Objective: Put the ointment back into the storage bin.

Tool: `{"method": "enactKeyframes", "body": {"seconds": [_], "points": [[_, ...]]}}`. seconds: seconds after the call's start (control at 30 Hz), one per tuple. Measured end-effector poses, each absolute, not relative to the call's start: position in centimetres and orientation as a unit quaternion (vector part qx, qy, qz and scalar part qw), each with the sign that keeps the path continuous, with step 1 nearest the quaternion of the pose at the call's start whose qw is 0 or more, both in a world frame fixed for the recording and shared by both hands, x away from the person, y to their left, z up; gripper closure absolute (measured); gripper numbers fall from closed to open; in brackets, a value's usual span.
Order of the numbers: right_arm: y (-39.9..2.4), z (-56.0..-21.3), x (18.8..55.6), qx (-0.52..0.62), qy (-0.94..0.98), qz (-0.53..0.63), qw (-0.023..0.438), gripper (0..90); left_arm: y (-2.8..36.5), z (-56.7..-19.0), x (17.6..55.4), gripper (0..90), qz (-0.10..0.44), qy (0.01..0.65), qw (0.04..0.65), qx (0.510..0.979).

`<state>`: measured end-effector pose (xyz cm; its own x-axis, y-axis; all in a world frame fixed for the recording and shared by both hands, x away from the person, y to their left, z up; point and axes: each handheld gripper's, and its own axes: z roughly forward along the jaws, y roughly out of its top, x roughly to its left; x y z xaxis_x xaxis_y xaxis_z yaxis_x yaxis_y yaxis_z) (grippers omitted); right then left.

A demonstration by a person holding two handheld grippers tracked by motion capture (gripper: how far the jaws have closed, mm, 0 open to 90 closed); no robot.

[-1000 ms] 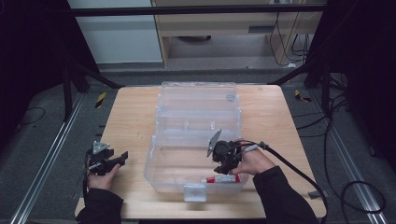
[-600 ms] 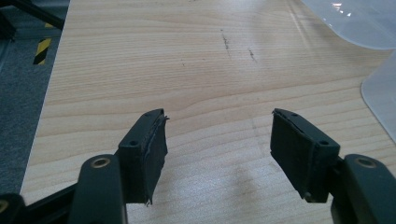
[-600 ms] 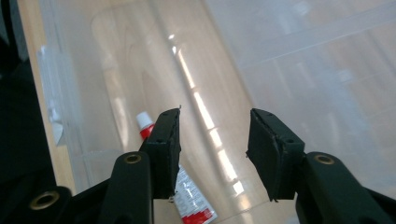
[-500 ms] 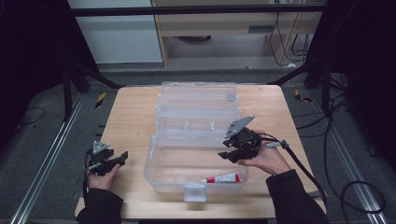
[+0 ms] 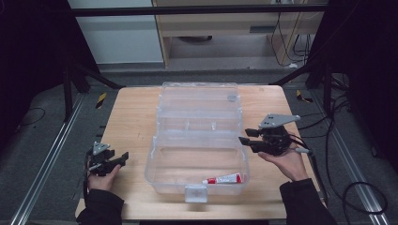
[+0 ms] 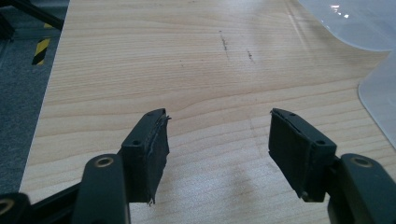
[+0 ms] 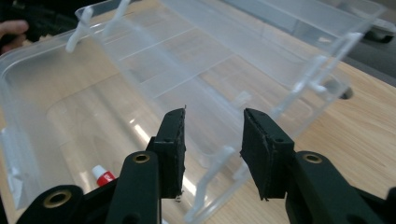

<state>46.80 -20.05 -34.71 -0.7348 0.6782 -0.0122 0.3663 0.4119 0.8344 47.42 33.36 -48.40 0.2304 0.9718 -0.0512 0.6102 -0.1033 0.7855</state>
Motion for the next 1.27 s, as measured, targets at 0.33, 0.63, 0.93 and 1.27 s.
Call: {"method": "enactKeyframes", "body": {"seconds": [0.33,0.63,0.93,1.27], "points": [[-24.3,-36.5,46.3,0.392,0.755,0.469,0.235,52.5,33.3,-48.3,47.3,41.3,0.253,0.562,0.361,0.700],[-26.5,-39.7,46.8,0.432,0.729,0.464,0.257,39.1,33.3,-48.2,47.3,41.7,0.255,0.561,0.362,0.699],[-28.7,-42.7,47.9,0.476,0.709,0.436,0.286,26.4,33.4,-48.3,47.4,38.7,0.261,0.561,0.358,0.699],[-30.5,-46.1,48.9,0.513,0.706,0.392,0.291,19.9,33.4,-48.4,47.4,34.1,0.265,0.562,0.356,0.698]]}}
